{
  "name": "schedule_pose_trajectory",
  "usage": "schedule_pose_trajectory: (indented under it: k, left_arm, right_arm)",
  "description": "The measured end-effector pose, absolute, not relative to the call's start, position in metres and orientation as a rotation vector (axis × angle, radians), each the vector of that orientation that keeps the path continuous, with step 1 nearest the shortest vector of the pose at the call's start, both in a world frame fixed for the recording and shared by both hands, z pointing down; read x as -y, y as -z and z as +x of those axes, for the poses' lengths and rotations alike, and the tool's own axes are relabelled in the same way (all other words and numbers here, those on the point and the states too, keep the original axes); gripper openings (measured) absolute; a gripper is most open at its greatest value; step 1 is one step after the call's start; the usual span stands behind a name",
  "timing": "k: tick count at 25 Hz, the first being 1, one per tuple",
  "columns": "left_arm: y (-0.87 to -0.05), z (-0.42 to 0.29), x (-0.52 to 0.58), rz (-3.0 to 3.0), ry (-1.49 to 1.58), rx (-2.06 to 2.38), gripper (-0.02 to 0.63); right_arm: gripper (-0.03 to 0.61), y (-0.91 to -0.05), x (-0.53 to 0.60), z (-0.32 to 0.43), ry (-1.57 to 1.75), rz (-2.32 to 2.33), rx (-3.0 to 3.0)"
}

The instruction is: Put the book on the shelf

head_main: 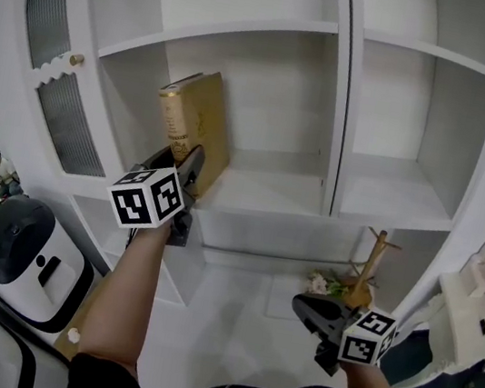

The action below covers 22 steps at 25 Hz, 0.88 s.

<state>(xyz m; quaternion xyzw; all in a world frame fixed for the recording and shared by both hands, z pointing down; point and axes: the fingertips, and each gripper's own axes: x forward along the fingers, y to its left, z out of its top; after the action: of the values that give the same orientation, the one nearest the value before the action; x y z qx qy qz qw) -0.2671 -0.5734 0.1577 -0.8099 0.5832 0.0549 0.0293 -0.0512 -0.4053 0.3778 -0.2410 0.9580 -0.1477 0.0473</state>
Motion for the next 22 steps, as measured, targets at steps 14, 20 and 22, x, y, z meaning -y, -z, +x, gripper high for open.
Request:
schedule_pose_trajectory:
  k: [14, 20, 22]
  left_arm:
    - [-0.152, -0.273, 0.556, -2.53, -0.214, -1.757, 0.238]
    - [-0.162, -0.278, 0.49, -2.542, -0.356, -1.697, 0.236]
    - [-0.173, -0.264, 0.466, -2.576, -0.362, -1.637, 0.235]
  right_arm:
    - [0.006, -0.359, 0.386, -0.025, 0.378, -0.768, -2.912]
    - [0.006, -0.356, 0.377, -0.028, 0.377, -0.699, -2.931]
    - [0.006, -0.356, 0.374, -0.031, 0.378, -0.673, -2.94]
